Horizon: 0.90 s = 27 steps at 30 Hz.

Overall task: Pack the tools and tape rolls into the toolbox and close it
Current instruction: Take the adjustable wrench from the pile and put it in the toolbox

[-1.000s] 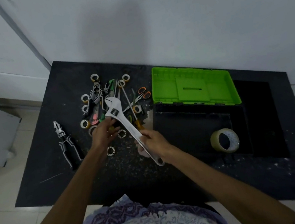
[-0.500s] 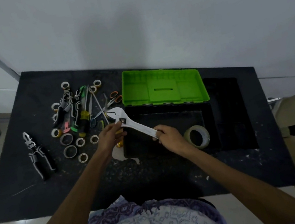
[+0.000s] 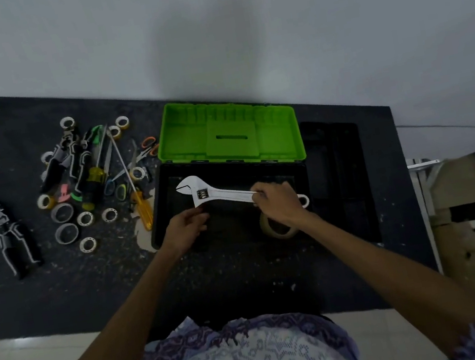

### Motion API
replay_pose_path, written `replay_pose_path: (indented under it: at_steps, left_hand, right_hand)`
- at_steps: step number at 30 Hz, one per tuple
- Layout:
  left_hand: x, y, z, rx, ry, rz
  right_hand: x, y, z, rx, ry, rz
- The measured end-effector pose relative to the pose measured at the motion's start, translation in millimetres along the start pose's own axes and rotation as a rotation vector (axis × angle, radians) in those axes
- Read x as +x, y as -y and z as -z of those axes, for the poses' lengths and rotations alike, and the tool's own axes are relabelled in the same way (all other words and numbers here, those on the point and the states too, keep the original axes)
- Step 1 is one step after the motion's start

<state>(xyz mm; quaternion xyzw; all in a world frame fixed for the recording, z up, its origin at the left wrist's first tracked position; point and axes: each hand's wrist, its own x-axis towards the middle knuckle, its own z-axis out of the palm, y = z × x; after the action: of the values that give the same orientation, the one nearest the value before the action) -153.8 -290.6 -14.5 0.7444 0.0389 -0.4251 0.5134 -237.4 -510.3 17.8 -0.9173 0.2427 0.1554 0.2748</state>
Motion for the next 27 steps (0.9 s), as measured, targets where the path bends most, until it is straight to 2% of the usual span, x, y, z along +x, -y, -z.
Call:
replay_pose_path:
  at_steps: [4,8,13,20,27]
  left_hand:
    - [-7,15,-3,0.39,0.09,-0.112]
    - [-13,18,-5,0.61,0.122,-0.22]
    - [-20,21,-13,0.741,0.108,-0.335]
    - [-20,25,-15,0.731,0.072,-0.356]
    - [-18,25,-13,0.757,0.092,-0.358]
  right_hand:
    - [17,-14,3,-0.017,0.022,0.024]
    - [34,-22,0,-0.046,0.039,0.047]
    - [49,-28,-5,-0.07,0.093,0.074]
    - [64,-41,-12,0.051,0.147,0.033]
    - [61,-48,-25,-0.115,0.048,0.142]
